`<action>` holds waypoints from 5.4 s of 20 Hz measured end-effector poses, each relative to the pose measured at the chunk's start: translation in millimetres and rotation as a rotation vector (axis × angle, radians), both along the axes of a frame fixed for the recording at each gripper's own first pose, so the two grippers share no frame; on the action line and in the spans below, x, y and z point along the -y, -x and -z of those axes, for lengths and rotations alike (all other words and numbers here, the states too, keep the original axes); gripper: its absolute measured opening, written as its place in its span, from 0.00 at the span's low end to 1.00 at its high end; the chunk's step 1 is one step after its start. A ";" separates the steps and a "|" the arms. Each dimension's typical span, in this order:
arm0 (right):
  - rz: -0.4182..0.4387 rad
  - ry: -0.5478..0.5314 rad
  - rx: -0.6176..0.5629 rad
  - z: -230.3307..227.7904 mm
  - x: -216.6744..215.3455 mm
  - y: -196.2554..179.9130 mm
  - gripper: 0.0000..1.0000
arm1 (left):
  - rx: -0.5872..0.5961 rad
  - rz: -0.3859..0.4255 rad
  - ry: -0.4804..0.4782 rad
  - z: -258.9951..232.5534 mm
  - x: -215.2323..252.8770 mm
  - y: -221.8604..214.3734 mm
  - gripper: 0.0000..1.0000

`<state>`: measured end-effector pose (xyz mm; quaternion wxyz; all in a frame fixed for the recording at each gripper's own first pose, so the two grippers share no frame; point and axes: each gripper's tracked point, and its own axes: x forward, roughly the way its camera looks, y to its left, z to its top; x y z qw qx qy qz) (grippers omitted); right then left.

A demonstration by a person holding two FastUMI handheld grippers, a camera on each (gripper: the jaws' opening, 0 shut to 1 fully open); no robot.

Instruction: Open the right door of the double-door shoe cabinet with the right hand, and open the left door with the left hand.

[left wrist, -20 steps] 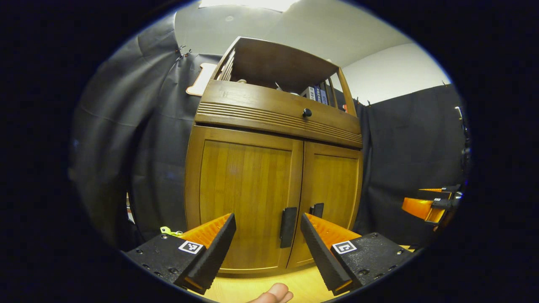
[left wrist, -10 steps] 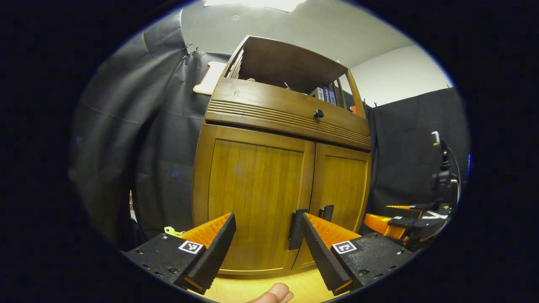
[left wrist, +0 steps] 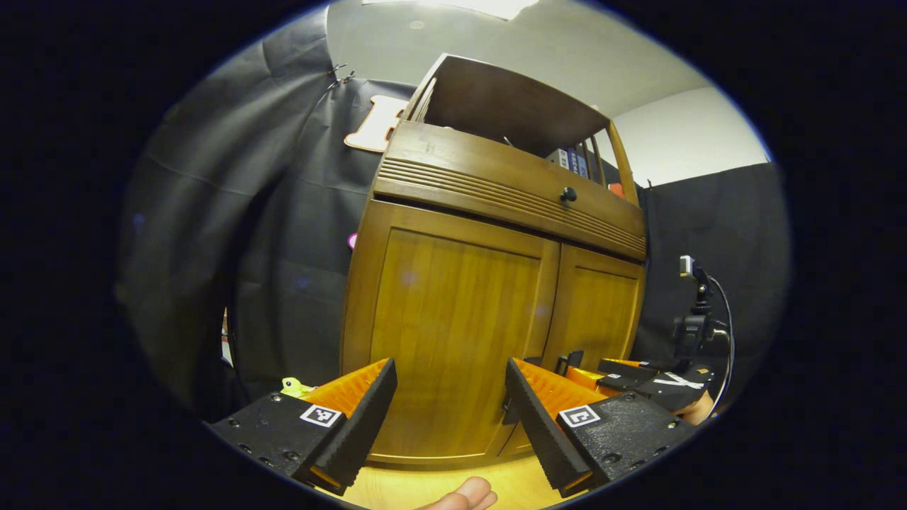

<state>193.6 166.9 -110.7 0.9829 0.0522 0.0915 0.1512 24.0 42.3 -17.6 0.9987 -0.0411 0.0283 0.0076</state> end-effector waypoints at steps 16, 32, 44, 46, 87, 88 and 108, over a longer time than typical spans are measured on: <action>-0.167 -0.029 -0.059 17.4 -8.7 23.1 0.28 | -0.046 0.028 -0.052 20.9 20.3 -10.2 0.92; -0.222 -0.036 -0.095 10.9 52.3 87.5 0.28 | -0.105 0.051 -0.097 47.4 43.2 -18.4 0.92; -0.164 -0.054 -0.103 6.3 108.0 120.9 0.28 | -0.111 0.036 -0.083 49.6 46.9 -14.9 0.92; -0.142 -0.057 -0.102 7.5 115.6 123.4 0.27 | -0.106 0.046 -0.089 49.0 50.8 -13.4 0.96; 0.281 -0.012 0.116 -34.5 372.3 188.2 0.99 | -0.213 0.038 -0.112 104.7 73.2 -45.9 0.93; 0.309 -0.011 0.134 -40.3 373.8 198.2 0.99 | -0.211 0.039 -0.123 107.4 75.5 -46.6 0.96; 0.262 -0.085 0.232 -43.6 221.5 301.2 0.99 | -0.210 -0.039 -0.044 139.6 102.4 -130.3 0.56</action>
